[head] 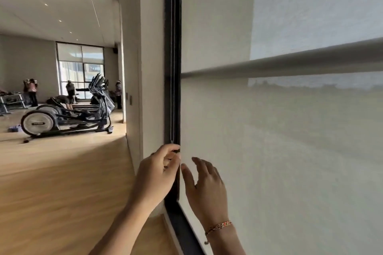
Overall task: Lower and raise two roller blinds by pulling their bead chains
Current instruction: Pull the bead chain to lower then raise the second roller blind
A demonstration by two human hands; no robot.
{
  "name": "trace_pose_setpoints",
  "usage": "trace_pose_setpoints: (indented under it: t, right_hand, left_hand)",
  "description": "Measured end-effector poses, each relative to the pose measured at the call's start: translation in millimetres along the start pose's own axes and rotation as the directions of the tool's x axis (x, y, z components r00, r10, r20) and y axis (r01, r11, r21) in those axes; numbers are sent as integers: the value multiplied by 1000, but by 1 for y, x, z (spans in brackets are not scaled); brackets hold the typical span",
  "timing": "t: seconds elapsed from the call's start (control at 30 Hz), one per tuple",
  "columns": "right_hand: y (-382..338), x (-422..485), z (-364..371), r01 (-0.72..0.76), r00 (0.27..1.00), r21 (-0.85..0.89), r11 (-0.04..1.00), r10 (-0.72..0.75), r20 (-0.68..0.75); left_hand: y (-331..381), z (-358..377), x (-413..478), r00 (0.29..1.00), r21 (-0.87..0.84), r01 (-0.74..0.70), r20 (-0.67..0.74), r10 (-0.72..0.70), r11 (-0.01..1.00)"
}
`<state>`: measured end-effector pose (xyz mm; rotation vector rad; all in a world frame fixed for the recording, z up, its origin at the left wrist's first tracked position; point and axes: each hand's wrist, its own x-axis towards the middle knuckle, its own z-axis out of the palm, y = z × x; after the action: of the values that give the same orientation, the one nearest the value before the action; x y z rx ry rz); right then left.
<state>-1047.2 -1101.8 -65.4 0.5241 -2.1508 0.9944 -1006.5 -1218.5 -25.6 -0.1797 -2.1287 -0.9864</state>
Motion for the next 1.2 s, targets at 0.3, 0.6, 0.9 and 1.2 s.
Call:
trace_pose_setpoints:
  t: [0.3,0.6,0.9,1.2]
  right_hand:
    - [55,171,233,-26,999,22,999,25,48]
    - [125,356,430,-251,967,188,950,236,96]
    - [224,585,613,-271,961,317,909,273,38]
    - [286,758,722,-250,951,306,918,293,-100]
  left_hand:
    - [-220,36,203,999,-55,41,0,-41,998]
    - [-411,94,434,997,3,80,0,-80,997]
    - [-554,190,663,995,-123,96,13,-95,988]
    - [-634,246,838,994,-330,95,90,-69,939]
